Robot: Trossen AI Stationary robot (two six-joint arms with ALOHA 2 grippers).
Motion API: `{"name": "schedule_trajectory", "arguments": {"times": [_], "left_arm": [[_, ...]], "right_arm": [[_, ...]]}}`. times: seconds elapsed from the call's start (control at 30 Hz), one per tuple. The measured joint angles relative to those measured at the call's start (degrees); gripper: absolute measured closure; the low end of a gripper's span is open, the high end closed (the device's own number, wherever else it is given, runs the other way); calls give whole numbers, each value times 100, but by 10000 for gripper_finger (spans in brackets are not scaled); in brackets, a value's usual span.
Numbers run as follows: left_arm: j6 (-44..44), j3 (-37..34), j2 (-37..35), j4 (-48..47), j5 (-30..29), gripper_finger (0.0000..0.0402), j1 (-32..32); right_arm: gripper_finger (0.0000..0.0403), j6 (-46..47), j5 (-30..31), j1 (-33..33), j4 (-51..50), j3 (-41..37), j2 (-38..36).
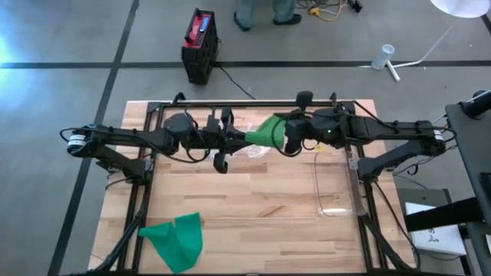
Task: Roll bandage
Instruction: Roll the green bandage
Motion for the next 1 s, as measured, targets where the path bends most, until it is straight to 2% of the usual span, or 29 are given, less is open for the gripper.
{"name": "schedule_trajectory", "arguments": {"times": [0.1,0.23,0.37,0.53,0.73,0.9,1.0], "left_arm": [[9,0,0,5,17,370,-2],[-11,-2,0,104,16,367,-2],[-11,-9,1,121,16,365,-2],[35,-13,2,-73,34,364,-4],[340,-20,-11,-466,57,364,-7],[848,-20,-11,-1221,-50,369,-9],[1086,-20,-11,-1664,-328,370,-9]], "right_arm": [[402,514,-337,-38,-359,-128,10],[402,1099,-549,-34,-334,-631,39],[403,1528,-814,-31,289,-1258,56],[403,1053,-491,-34,872,-1489,-36],[393,423,-322,-36,583,-749,-135],[343,351,-333,-14,-91,-114,-136],[305,664,-339,-16,-491,191,-136]]}}
